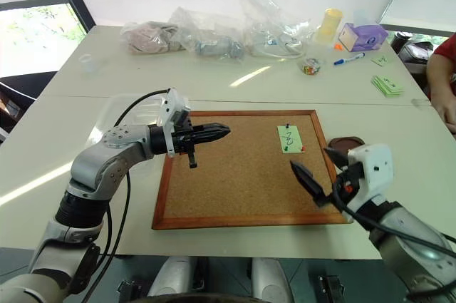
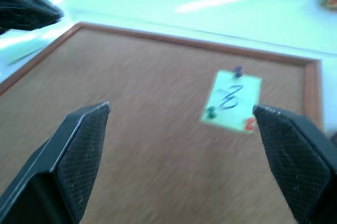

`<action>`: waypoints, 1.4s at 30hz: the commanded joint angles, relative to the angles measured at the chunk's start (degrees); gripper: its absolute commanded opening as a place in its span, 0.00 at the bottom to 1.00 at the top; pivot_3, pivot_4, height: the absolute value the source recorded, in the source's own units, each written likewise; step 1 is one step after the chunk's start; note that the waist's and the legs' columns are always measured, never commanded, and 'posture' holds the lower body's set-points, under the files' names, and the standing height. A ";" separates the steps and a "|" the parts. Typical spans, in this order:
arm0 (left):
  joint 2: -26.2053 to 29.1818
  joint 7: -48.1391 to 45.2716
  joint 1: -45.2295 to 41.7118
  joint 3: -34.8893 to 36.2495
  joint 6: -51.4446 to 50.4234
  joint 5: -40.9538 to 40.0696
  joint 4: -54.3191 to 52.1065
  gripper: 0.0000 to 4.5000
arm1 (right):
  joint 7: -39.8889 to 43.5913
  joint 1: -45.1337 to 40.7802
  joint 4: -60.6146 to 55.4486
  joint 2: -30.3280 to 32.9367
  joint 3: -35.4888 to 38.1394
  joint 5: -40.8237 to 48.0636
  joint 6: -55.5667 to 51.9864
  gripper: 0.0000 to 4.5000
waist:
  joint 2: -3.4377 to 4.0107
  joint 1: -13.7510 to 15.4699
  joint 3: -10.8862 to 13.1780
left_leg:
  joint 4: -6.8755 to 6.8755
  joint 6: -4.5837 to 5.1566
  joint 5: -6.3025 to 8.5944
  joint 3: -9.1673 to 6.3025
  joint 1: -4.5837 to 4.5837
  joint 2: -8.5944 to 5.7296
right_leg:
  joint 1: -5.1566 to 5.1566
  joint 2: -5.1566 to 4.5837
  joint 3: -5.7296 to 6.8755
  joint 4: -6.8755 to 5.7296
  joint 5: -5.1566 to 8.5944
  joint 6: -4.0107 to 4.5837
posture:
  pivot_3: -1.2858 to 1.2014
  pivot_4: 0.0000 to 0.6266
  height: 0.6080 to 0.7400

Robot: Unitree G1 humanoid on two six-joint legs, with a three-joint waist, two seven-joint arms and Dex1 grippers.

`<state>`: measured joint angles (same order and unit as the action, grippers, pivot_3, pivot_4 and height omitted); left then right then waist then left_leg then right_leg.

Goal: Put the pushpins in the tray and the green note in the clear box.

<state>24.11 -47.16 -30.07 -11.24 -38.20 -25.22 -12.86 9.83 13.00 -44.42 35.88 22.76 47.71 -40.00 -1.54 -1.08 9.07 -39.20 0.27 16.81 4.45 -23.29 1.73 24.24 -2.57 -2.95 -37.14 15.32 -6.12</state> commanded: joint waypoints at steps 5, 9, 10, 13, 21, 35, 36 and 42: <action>-1.71 5.71 2.05 -4.74 -1.16 5.68 0.45 0.01 | -4.71 -14.73 11.62 -3.68 -8.15 -9.71 0.02 1.00 | 0.10 0.48 -0.02 | 0.02 0.00 0.00 -0.02 -0.07 0.00 | 0.09 0.01 0.01 -0.03 0.00 0.00 | 0.52 0.24 0.98; -2.61 5.98 3.69 -4.59 2.59 7.03 2.27 0.01 | -3.15 -22.88 20.46 -6.14 -13.17 -14.55 1.75 1.00 | 0.11 0.35 -0.02 | 0.00 0.00 0.00 0.03 -0.07 -0.02 | 0.08 -0.03 0.00 -0.02 -0.01 -0.01 | 0.52 0.24 0.98; -2.52 6.03 3.82 -4.75 3.48 7.83 3.01 0.01 | -2.77 -24.21 22.17 -6.67 -13.92 -15.53 1.92 1.00 | 0.11 0.35 -0.02 | 0.00 0.00 0.00 0.03 -0.07 -0.02 | 0.09 -0.03 0.01 -0.03 -0.01 -0.02 | 0.52 0.24 0.98; -1.98 6.05 4.01 -5.73 5.13 10.06 4.59 0.01 | -1.69 -27.29 27.11 -8.01 -15.80 -17.75 1.78 1.00 | 0.11 0.37 -0.02 | 0.03 0.00 0.00 -0.01 -0.07 0.00 | 0.10 0.00 0.04 -0.04 -0.01 -0.02 | 0.52 0.24 0.98; 1.26 5.26 4.62 -10.47 3.69 16.10 4.90 0.01 | 1.11 -30.76 34.79 -11.01 -17.07 -21.72 2.76 1.00 | 0.14 0.33 -0.04 | 0.03 0.00 0.00 0.02 -0.08 0.00 | 0.09 -0.04 0.04 -0.03 -0.02 -0.03 | 0.52 0.24 0.98; 0.66 4.74 4.99 -10.38 3.10 17.09 5.18 0.00 | 4.02 -35.07 44.45 -13.79 -16.14 -25.73 4.42 0.73 | 0.26 0.25 -0.12 | 0.03 0.00 0.00 0.04 -0.04 0.01 | 0.08 -0.05 0.03 -0.06 -0.03 -0.03 | 0.52 0.24 0.98; 0.57 4.82 4.97 -10.36 3.17 17.21 5.35 0.00 | 4.08 -35.15 44.64 -13.93 -16.07 -25.84 4.37 0.60 | 0.26 0.24 -0.12 | 0.03 0.00 0.00 0.04 -0.04 0.01 | 0.07 -0.05 0.03 -0.06 -0.03 -0.03 | 0.52 0.24 0.98; 0.43 4.99 4.89 -10.17 3.06 17.62 5.76 0.00 | 4.82 -34.48 43.98 -14.30 -16.18 -26.66 3.63 0.02 | 0.28 0.25 -0.15 | 0.03 0.00 0.00 0.04 -0.04 0.01 | 0.07 -0.06 0.03 -0.06 -0.03 -0.03 | 0.52 0.24 0.98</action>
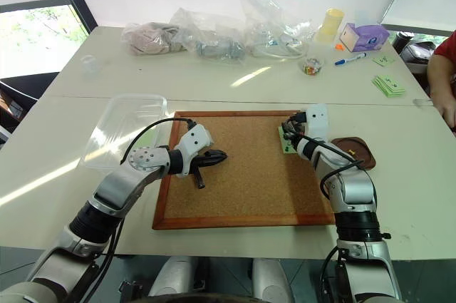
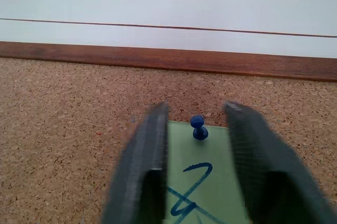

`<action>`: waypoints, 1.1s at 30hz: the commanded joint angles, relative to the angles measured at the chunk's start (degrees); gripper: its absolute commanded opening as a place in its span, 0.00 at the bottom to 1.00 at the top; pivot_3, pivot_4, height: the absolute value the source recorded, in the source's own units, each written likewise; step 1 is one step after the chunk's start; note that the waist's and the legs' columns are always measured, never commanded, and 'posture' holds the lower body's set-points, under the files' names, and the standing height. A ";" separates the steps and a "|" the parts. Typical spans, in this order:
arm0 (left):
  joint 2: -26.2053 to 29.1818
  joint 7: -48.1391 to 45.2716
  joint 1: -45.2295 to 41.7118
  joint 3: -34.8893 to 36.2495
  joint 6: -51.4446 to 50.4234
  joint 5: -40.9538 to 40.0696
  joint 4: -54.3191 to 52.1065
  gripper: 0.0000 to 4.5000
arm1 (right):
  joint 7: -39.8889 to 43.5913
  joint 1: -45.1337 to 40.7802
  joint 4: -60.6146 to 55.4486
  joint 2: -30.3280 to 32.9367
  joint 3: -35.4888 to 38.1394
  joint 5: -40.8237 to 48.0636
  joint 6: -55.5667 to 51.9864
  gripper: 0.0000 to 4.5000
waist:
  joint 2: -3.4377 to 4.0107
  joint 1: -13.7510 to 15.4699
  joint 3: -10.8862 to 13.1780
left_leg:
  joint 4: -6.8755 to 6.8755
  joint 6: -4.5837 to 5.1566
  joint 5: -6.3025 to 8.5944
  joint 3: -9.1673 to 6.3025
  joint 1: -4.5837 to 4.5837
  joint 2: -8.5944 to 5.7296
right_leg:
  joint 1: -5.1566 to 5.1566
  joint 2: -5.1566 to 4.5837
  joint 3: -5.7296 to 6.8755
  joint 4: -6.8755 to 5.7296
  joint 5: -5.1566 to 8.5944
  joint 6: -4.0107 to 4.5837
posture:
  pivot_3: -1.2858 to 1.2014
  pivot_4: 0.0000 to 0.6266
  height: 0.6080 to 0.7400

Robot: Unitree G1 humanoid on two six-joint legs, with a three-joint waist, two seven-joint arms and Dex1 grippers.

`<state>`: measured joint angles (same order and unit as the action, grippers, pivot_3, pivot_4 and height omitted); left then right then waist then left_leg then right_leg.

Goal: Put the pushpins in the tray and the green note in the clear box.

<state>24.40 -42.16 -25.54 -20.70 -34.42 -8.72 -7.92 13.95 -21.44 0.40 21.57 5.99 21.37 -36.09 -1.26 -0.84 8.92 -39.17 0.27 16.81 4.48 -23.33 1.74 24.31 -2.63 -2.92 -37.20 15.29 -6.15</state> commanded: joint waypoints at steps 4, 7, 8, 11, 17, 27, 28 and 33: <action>0.37 0.01 0.18 -0.68 -0.63 1.69 1.42 0.00 | 0.99 0.59 -1.57 -0.11 0.99 -0.65 -0.38 0.02 | 0.05 0.00 -0.06 | 0.00 0.00 0.00 -0.01 0.01 0.00 | 0.00 0.00 0.00 0.00 0.00 0.00 | 0.52 0.24 0.98; 0.82 0.02 -0.04 -0.95 -1.09 2.42 2.05 0.00 | 0.44 0.95 -2.29 -0.47 1.82 -1.11 1.79 0.02 | 0.05 0.00 -0.06 | 0.00 0.00 0.00 -0.01 0.01 0.00 | 0.00 0.00 0.00 0.00 0.00 0.00 | 0.52 0.24 0.98; 0.98 0.06 -0.12 -1.10 -1.35 2.72 2.31 0.00 | 0.27 1.09 -2.54 -0.59 2.03 -1.53 3.26 0.02 | 0.05 0.01 -0.06 | 0.00 0.00 0.00 -0.01 0.01 0.00 | -0.01 0.00 0.00 0.00 0.00 0.00 | 0.52 0.24 0.98; 1.89 0.16 -0.28 -2.06 -3.08 3.72 3.22 0.00 | -0.93 1.61 -3.06 -0.77 2.13 -4.26 9.19 0.02 | 0.08 0.05 -0.07 | 0.00 0.00 0.00 0.00 0.01 -0.01 | -0.01 0.00 0.00 0.00 0.00 0.00 | 0.52 0.24 0.98; 3.35 1.66 -0.78 -2.99 -4.93 5.84 6.03 0.00 | -3.45 2.51 -1.76 0.16 1.37 -10.58 16.92 0.02 | 0.18 -0.07 -0.15 | 0.00 0.00 0.00 0.01 0.13 -0.01 | -0.13 0.01 -0.01 -0.01 0.00 0.00 | 0.52 0.24 0.98; 2.74 1.48 -0.81 -3.28 -5.60 5.17 4.99 0.00 | -4.77 3.76 -5.94 -3.18 8.67 -5.05 16.77 0.02 | 0.17 -0.41 -0.18 | 0.20 0.01 0.02 0.02 1.04 0.06 | -0.96 0.03 -0.02 0.06 0.11 0.19 | 0.52 0.24 0.98; 2.75 1.44 -0.77 -3.20 -5.52 5.12 4.88 0.00 | -6.24 5.21 -7.71 -3.07 11.15 -4.52 16.51 0.02 | 0.17 -0.33 -0.18 | 0.20 0.01 0.02 0.02 1.03 0.05 | -0.96 0.01 -0.02 0.07 0.11 0.19 | 0.52 0.24 0.98; 2.73 1.62 -0.63 -2.97 -5.35 4.88 4.59 0.00 | -8.97 14.08 -17.37 -1.45 18.29 -3.57 13.21 0.02 | 0.18 -0.16 -0.19 | 0.22 0.00 0.03 -0.01 0.97 0.05 | -0.94 -0.05 -0.02 0.11 0.11 0.20 | 0.52 0.24 0.98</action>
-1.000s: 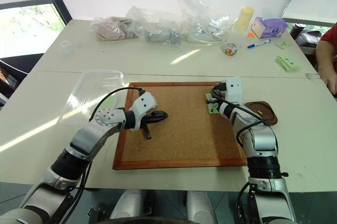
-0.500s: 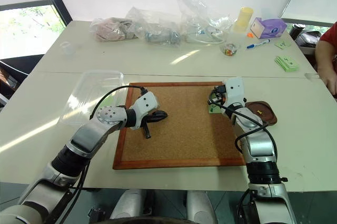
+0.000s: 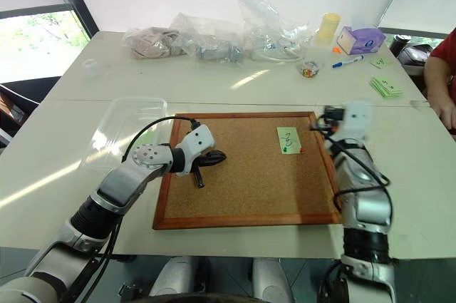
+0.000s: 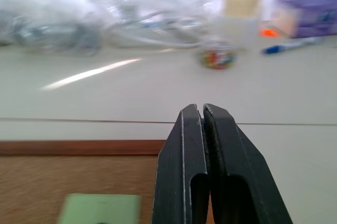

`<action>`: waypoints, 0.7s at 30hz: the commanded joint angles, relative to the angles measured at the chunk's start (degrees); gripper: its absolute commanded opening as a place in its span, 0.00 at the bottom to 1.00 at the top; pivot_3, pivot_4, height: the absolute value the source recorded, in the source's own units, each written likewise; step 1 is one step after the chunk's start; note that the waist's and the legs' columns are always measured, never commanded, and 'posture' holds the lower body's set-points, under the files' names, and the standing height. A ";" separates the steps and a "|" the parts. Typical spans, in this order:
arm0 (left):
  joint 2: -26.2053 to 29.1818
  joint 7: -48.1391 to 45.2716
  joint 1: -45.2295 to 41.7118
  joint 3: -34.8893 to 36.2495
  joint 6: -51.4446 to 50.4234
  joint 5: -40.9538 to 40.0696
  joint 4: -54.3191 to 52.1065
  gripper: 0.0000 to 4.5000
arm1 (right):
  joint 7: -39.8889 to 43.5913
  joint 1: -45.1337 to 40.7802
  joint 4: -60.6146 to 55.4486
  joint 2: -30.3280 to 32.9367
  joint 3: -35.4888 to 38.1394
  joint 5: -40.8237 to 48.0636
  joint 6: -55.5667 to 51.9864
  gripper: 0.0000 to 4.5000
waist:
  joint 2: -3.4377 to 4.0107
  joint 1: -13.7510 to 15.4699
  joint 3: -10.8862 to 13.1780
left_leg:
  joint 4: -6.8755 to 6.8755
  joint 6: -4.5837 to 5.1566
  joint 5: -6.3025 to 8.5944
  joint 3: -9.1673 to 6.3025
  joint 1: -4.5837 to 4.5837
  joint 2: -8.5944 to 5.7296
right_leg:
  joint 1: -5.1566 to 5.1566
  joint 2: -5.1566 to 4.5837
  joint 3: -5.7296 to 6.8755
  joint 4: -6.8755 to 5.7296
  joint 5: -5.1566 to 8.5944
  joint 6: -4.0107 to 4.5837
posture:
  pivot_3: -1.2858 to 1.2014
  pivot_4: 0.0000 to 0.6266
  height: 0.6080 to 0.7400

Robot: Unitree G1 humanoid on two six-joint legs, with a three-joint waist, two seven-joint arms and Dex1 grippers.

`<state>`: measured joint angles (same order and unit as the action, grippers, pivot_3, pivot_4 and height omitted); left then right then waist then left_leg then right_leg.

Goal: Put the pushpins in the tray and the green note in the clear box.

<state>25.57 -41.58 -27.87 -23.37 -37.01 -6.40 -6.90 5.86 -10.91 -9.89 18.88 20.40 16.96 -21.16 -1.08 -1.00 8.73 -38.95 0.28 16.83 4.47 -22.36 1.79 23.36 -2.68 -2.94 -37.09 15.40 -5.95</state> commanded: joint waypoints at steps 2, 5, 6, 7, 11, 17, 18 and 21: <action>1.46 1.01 1.57 -0.30 -2.57 2.47 3.77 0.00 | -1.33 6.12 -11.33 2.24 2.35 -0.42 -5.33 0.02 | 0.10 -0.36 -0.05 | 0.00 0.00 0.00 0.01 0.03 0.01 | -0.01 -0.01 -0.02 0.00 0.01 0.02 | 0.52 0.24 0.98; 1.19 0.88 1.19 -0.30 -2.21 2.49 4.29 0.00 | -3.50 8.50 -14.54 3.43 1.42 -3.36 -9.67 0.02 | 0.36 -0.76 -0.23 | 0.00 0.00 0.00 0.07 0.09 0.02 | -0.02 -0.12 -0.07 -0.01 0.02 0.07 | 0.52 0.24 0.98; 1.10 0.85 1.07 -0.28 -2.10 2.52 4.47 0.00 | -4.39 8.75 -14.94 3.42 1.68 -3.89 -10.84 0.02 | 0.40 -0.80 -0.32 | 0.00 0.00 0.00 0.06 0.10 0.02 | -0.02 -0.11 -0.07 0.00 0.03 0.13 | 0.52 0.24 0.98; 0.87 0.91 0.88 -0.37 -1.93 2.62 4.77 0.00 | -5.01 8.80 -14.99 3.24 2.16 -3.98 -11.98 0.02 | 0.44 -0.80 -0.38 | -0.01 0.00 0.00 0.05 0.10 0.02 | -0.03 -0.12 -0.07 0.00 0.11 0.27 | 0.52 0.24 0.98; 0.30 0.75 0.48 -0.56 -1.07 2.76 5.58 0.00 | -6.28 8.08 -14.75 1.71 2.65 -3.34 -14.85 0.02 | 0.43 -0.71 -0.40 | -0.01 0.00 0.00 0.05 0.08 0.01 | -0.04 -0.12 -0.06 0.06 0.12 0.28 | 0.52 0.24 0.98; -0.44 0.77 -0.01 -0.34 0.07 2.94 6.81 0.00 | -8.74 7.44 -15.91 -1.26 3.19 -2.07 -21.02 0.02 | 0.43 -0.09 -0.40 | -0.01 0.00 0.00 0.05 0.07 0.01 | -0.03 -0.15 -0.06 0.09 0.12 0.28 | 0.52 0.24 0.98; -0.51 0.78 -0.01 -0.33 0.16 2.94 6.90 0.00 | -9.09 7.21 -15.79 -2.04 3.78 -1.48 -21.69 0.02 | 0.43 -0.04 -0.40 | -0.01 0.00 0.00 0.05 0.05 0.00 | -0.02 -0.19 -0.06 0.09 0.12 0.29 | 0.52 0.24 0.98; -0.78 0.87 0.17 -0.34 0.49 2.92 6.96 0.00 | -9.82 6.47 -14.72 -3.44 4.62 -1.07 -22.11 0.02 | 0.43 0.03 -0.40 | -0.01 0.00 0.00 0.05 0.03 -0.01 | -0.02 -0.27 -0.08 0.11 0.12 0.29 | 0.52 0.24 0.98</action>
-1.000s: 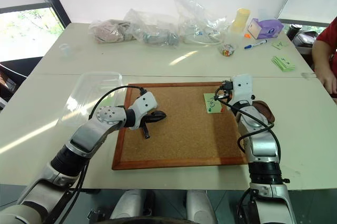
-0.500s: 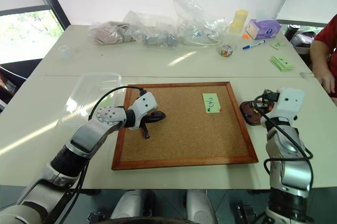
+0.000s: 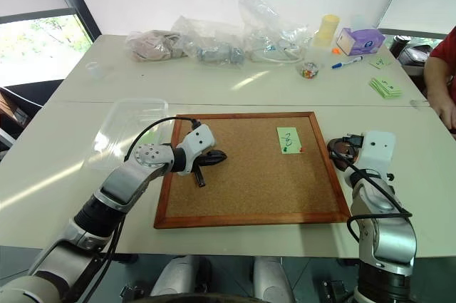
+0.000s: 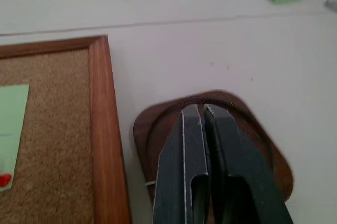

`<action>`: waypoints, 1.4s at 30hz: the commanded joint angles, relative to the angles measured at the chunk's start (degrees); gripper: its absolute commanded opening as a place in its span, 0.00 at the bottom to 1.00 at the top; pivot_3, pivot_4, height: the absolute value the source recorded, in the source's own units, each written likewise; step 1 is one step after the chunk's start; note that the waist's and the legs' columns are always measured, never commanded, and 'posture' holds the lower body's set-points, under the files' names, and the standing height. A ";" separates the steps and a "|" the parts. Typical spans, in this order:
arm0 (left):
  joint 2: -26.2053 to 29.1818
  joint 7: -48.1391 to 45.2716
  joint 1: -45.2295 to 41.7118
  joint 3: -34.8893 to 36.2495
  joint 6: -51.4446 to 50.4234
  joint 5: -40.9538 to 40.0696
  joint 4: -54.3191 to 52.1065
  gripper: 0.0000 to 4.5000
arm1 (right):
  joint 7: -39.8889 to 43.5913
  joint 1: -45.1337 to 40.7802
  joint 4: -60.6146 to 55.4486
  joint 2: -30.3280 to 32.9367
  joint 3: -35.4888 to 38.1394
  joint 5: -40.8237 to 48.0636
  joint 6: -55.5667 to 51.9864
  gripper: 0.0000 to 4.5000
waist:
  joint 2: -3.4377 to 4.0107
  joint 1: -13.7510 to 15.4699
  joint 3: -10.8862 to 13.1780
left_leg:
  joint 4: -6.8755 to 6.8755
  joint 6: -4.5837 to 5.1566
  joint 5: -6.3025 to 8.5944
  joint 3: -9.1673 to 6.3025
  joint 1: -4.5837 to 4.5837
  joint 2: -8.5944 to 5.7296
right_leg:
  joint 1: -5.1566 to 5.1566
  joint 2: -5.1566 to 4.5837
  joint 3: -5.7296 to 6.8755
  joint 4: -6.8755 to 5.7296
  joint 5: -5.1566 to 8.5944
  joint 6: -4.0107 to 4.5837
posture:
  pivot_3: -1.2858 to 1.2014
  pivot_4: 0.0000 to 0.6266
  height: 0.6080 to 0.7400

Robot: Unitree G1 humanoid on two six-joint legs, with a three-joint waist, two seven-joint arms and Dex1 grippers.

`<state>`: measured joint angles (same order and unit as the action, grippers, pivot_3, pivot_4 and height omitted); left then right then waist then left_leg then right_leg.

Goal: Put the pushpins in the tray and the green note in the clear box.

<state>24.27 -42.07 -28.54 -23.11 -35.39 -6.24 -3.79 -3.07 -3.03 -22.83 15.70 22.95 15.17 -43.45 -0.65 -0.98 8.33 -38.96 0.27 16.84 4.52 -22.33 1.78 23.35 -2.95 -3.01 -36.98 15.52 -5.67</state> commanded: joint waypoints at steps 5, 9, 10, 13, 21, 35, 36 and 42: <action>0.20 1.48 0.76 -0.50 -0.72 2.74 4.21 0.00 | -0.53 -2.06 0.79 -0.12 1.71 -0.16 1.39 0.02 | 0.00 0.03 0.00 | 0.00 0.00 0.00 -0.03 -0.01 0.00 | 0.00 -0.06 0.00 0.02 0.00 0.01 | 0.52 0.24 0.98; 0.19 1.67 1.12 -0.36 -0.79 2.70 3.72 0.00 | -0.27 -2.33 2.21 0.14 1.63 -0.57 1.85 0.40 | 0.00 0.05 0.00 | 0.01 -0.01 0.01 -0.03 -0.06 -0.02 | 0.03 -0.18 0.03 0.04 0.01 0.02 | 0.52 0.24 0.98; 0.19 1.72 1.18 -0.32 -0.82 2.69 3.62 0.00 | -0.24 -2.40 2.41 0.19 1.63 -0.63 1.89 0.51 | 0.00 0.03 0.01 | 0.01 -0.01 0.01 -0.03 -0.07 -0.02 | 0.03 -0.20 0.04 0.05 0.01 0.02 | 0.52 0.24 0.98; 0.16 1.83 1.23 -0.24 -0.92 2.68 3.47 0.00 | -0.17 -2.70 3.01 0.34 1.73 -0.67 1.96 0.85 | 0.01 0.00 0.01 | 0.03 -0.02 0.01 -0.03 -0.09 -0.02 | 0.05 -0.26 0.05 0.07 0.02 0.03 | 0.52 0.24 0.98; 0.04 2.06 1.55 -0.17 -1.09 2.76 2.73 0.00 | 0.43 -3.56 4.27 0.10 3.55 1.05 2.32 0.95 | 0.02 -0.02 0.01 | 0.28 -0.03 0.02 0.02 -0.17 -0.01 | 0.07 -0.55 0.20 0.31 0.02 0.05 | 0.52 0.24 0.98; -0.03 2.50 1.58 -0.06 -1.39 3.07 2.14 0.00 | -2.76 -8.09 4.98 -2.43 10.54 10.44 -6.68 0.95 | 0.09 -0.07 0.01 | 0.94 -0.15 0.05 0.17 -0.23 0.02 | 0.06 -0.77 0.40 0.91 -0.07 0.19 | 0.52 0.24 0.98; -0.05 2.57 1.57 -0.03 -1.38 3.07 2.09 0.00 | -3.03 -8.20 5.19 -2.21 10.29 10.17 -7.17 0.95 | 0.09 -0.09 0.01 | 0.94 -0.16 0.05 0.17 -0.23 0.02 | 0.07 -0.77 0.40 0.91 -0.07 0.20 | 0.52 0.24 0.98; -0.24 3.06 1.41 0.03 -1.35 3.14 1.88 0.00 | -4.42 -9.12 6.01 -1.01 9.01 8.98 -10.56 0.95 | 0.12 -0.14 0.02 | 0.95 -0.16 0.06 0.17 -0.27 0.02 | 0.10 -0.79 0.41 0.93 -0.07 0.20 | 0.52 0.24 0.98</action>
<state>23.46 -41.39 -27.80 -23.06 -34.64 -6.14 -4.78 -7.06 -11.47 -16.03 13.95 31.78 24.22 -53.41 -0.53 -1.12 8.35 -38.00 0.11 16.89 4.69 -22.63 1.80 23.48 -3.75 -2.59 -36.05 15.45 -5.47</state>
